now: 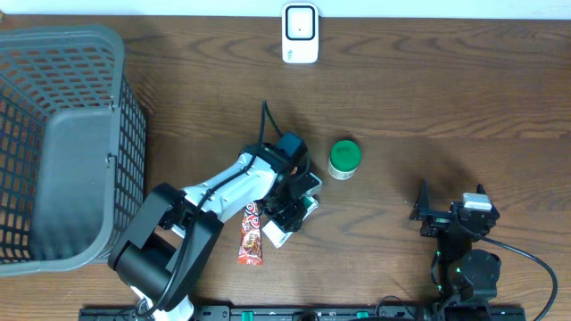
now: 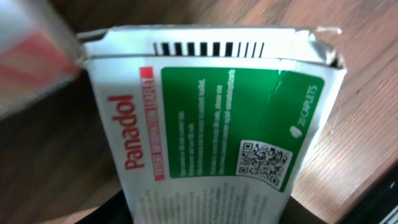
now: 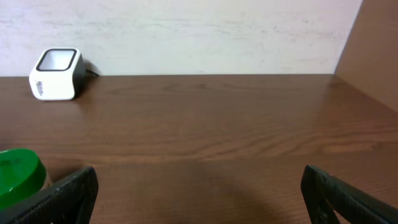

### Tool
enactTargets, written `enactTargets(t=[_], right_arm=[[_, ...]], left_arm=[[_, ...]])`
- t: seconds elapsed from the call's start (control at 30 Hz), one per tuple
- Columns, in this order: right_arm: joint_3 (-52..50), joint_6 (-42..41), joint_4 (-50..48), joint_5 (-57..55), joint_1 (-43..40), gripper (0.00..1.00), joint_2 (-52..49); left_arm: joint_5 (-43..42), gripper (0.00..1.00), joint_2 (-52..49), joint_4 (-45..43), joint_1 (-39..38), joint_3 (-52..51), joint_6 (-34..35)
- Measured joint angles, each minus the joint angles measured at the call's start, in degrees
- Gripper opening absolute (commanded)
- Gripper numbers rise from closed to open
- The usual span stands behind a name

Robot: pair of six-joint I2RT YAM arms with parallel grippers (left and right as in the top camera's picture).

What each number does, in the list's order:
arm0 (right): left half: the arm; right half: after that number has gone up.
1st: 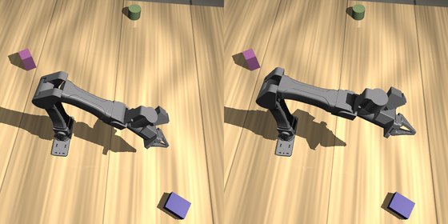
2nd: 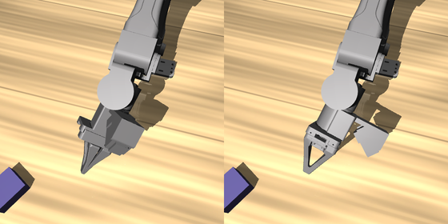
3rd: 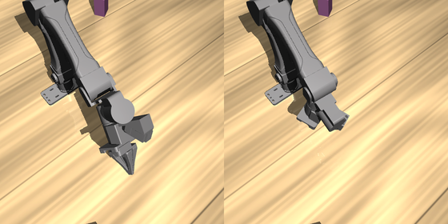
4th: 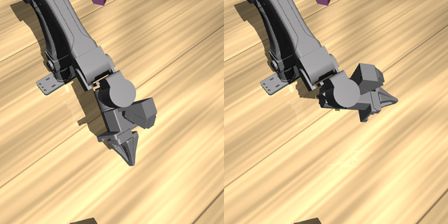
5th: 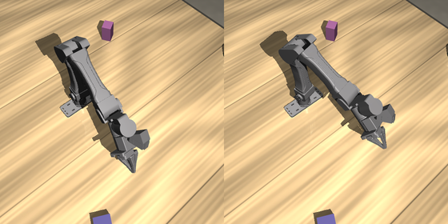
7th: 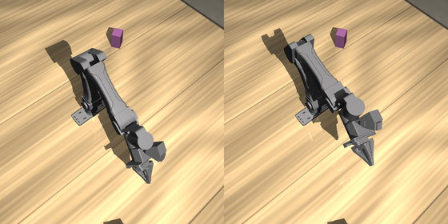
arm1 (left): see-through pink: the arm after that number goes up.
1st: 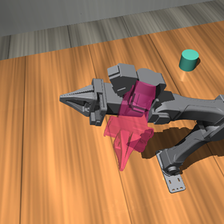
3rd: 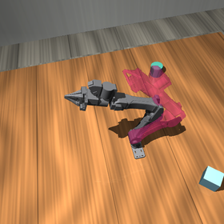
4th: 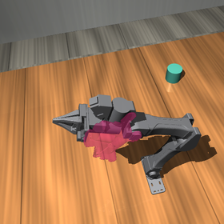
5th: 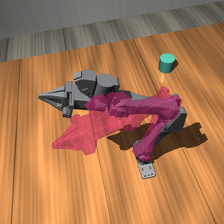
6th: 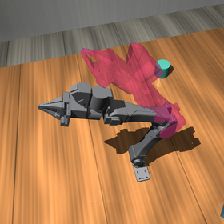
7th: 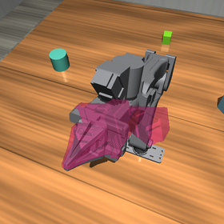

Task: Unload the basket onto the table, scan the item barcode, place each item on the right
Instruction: 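Lift the Panadol box out and set it right of the red bar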

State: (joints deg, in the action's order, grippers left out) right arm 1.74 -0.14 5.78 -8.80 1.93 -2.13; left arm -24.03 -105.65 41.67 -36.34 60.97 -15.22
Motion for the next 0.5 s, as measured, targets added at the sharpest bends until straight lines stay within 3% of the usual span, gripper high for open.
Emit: enactTargets(t=[0.03,0.07,0.33,0.5], right_arm=[[0.0,0.0,0.0,0.0,0.0,0.99,0.0],[0.0,0.0,0.0,0.0,0.0,0.99,0.0],[0.0,0.0,0.0,0.0,0.0,0.99,0.0],[0.0,0.0,0.0,0.0,0.0,0.99,0.0]], left_arm=[[-0.1,0.86,0.1,-0.5,-0.2,0.0,-0.2],[-0.5,0.92,0.2,-0.9,-0.5,0.0,0.2],[6.6,0.96,3.3,-4.2,-0.9,0.9,-0.2],[17.4,0.96,16.9,-9.0,0.7,1.6,0.4]])
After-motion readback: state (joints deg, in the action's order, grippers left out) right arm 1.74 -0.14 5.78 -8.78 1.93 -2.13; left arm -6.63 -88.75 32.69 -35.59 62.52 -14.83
